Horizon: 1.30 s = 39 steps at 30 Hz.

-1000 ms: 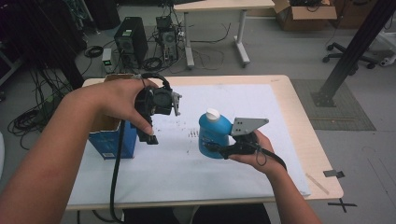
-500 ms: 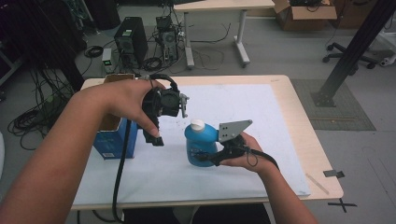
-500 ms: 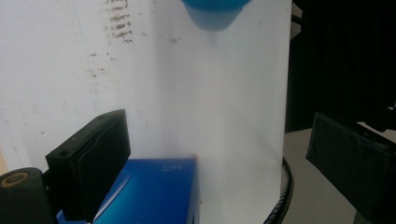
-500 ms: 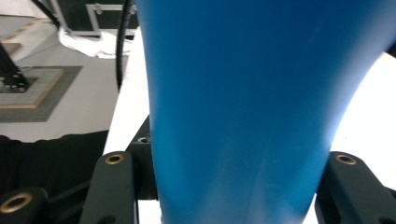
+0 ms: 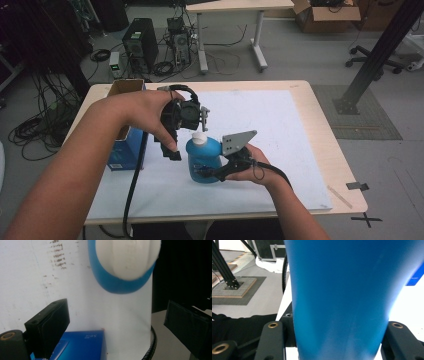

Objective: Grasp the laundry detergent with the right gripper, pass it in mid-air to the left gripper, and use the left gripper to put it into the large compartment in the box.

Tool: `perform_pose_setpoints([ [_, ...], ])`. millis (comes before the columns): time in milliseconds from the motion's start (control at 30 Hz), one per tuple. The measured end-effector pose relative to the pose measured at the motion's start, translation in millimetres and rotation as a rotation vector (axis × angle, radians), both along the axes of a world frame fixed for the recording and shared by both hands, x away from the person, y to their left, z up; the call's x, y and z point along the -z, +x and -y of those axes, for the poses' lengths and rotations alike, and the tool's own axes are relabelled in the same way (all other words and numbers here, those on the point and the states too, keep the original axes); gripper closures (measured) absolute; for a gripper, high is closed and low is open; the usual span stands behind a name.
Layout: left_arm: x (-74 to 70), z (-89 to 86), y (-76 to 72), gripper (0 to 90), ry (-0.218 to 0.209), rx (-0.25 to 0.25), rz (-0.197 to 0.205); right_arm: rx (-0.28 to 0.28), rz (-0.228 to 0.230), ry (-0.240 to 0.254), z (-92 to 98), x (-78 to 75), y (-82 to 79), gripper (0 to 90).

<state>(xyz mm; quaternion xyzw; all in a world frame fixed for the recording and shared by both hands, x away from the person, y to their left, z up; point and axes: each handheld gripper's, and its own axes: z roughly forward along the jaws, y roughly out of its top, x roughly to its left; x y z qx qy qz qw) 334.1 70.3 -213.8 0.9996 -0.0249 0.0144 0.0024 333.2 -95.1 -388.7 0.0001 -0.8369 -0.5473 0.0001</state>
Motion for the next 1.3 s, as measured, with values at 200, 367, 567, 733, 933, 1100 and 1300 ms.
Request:
perform_pose_setpoints([
  [200, 8.3, 4.1, -0.3, 6.2, -0.003, 0.006, -0.005, -0.007, 0.006, -0.005, -7.5, 3.0, -0.7, 44.4],
  [367, 12.6, 9.1, -2.0, 6.2, 0.006, 0.016, -0.009, -0.010, 0.002, -0.006, -11.7, 4.4, -1.1, 44.4],
  [567, 16.0, 14.3, -5.5, 6.1, 0.003, 0.033, -0.004, -0.007, 0.011, 0.004, -15.7, 3.5, -2.6, 44.4],
  [733, 21.8, 17.3, -8.3, 5.9, 0.005, 0.036, -0.005, -0.012, 0.016, 0.009, -19.4, 3.8, -4.0, 44.4],
  [933, 24.1, 16.4, -10.5, 5.8, -0.011, 0.040, 0.001, 0.000, 0.016, 0.015, -20.8, 4.6, -3.1, 44.4],
  [1100, 24.5, 15.7, -10.3, 5.5, -0.011, 0.020, 0.015, 0.005, 0.016, 0.015, -21.2, 3.6, -2.6, 44.3],
  [1300, 25.6, 18.3, -11.6, 5.4, -0.007, 0.014, 0.018, 0.016, 0.016, 0.016, -21.9, 3.0, -3.0, 44.3],
])
